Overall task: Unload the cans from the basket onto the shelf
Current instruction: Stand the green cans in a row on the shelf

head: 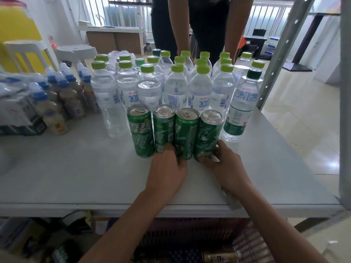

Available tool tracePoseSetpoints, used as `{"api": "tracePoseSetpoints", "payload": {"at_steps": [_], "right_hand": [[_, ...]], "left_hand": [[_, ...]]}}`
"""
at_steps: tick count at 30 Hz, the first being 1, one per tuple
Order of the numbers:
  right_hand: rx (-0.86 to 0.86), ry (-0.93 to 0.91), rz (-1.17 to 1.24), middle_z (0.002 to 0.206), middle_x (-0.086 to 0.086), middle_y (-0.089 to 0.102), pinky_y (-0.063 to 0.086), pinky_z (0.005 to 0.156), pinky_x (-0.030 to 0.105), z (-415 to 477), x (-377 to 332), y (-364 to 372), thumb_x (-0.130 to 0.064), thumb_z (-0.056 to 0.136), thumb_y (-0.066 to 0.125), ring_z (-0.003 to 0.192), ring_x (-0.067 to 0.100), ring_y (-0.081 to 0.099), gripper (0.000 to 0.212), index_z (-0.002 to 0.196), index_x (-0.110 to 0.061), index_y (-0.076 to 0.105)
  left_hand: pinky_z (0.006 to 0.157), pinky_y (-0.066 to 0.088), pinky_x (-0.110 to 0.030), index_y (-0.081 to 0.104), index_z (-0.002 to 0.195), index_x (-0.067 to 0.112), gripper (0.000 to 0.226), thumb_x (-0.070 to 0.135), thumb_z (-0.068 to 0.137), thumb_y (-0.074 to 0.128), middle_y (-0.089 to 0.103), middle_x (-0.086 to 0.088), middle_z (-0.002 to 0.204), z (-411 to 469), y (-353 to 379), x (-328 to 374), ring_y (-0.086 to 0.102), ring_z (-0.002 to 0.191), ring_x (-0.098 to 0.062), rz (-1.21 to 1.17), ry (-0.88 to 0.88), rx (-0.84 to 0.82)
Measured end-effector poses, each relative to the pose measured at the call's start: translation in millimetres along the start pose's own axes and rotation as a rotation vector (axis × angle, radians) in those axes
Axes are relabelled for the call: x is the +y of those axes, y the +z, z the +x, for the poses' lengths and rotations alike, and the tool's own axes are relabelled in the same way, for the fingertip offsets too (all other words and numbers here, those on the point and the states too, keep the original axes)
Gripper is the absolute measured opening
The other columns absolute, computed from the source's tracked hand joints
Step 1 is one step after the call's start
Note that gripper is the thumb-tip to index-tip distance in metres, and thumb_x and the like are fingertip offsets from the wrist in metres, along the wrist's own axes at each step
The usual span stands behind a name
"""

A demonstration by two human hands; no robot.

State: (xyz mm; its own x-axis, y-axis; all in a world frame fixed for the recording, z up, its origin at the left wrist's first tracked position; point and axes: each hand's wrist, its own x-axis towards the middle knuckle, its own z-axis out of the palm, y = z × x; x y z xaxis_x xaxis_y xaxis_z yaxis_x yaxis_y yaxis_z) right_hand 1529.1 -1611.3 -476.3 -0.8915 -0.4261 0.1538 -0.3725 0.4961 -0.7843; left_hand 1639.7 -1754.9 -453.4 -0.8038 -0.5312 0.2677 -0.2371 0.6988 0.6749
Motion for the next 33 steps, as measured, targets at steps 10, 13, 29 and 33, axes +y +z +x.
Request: {"api": "tracePoseSetpoints", "payload": {"at_steps": [10,13,29,33], "right_hand": [[0.056,-0.007,0.033,0.102,-0.017,0.065,0.038,0.065,-0.006,-6,-4,3,-0.036,0.083,0.081,0.087,-0.001,0.058,0.05,0.127,-0.028,0.059],[0.048,-0.008,0.014,0.111,-0.012,0.071,0.036,0.064,-0.008,-9,-7,1,-0.035,0.085,0.08,0.088,0.0,0.059,0.05,0.13,-0.025,0.06],[-0.076,-0.032,0.05,0.084,-0.008,0.077,0.061,0.08,0.026,-64,-8,-30,-0.024,0.078,0.087,0.078,0.004,0.074,0.025,0.099,-0.023,0.074],[-0.154,-0.178,0.063,0.084,-0.004,0.078,0.061,0.079,0.024,-77,-17,-46,-0.017,0.082,0.085,0.077,0.005,0.074,0.01,0.09,-0.019,0.078]], "left_hand": [[0.075,0.057,-0.042,0.064,0.108,0.007,0.021,0.007,0.088,0.056,0.071,-0.011,0.091,0,3,-9,0.067,0.083,-0.023,-0.023,0.078,-0.028],[0.08,0.058,-0.04,0.066,0.112,0.008,0.026,0.006,0.088,0.056,0.071,-0.009,0.096,0,4,-12,0.068,0.089,-0.021,-0.046,0.087,-0.055],[0.052,0.06,-0.03,0.068,0.088,0.005,0.012,-0.005,0.087,0.062,0.073,-0.006,0.075,-71,-43,-21,0.073,0.06,-0.012,-0.266,0.128,-0.299],[0.052,0.06,-0.036,0.069,0.087,0.004,0.014,-0.007,0.087,0.061,0.074,-0.008,0.078,-85,-53,-28,0.074,0.061,-0.018,-0.279,0.114,-0.361]]}}
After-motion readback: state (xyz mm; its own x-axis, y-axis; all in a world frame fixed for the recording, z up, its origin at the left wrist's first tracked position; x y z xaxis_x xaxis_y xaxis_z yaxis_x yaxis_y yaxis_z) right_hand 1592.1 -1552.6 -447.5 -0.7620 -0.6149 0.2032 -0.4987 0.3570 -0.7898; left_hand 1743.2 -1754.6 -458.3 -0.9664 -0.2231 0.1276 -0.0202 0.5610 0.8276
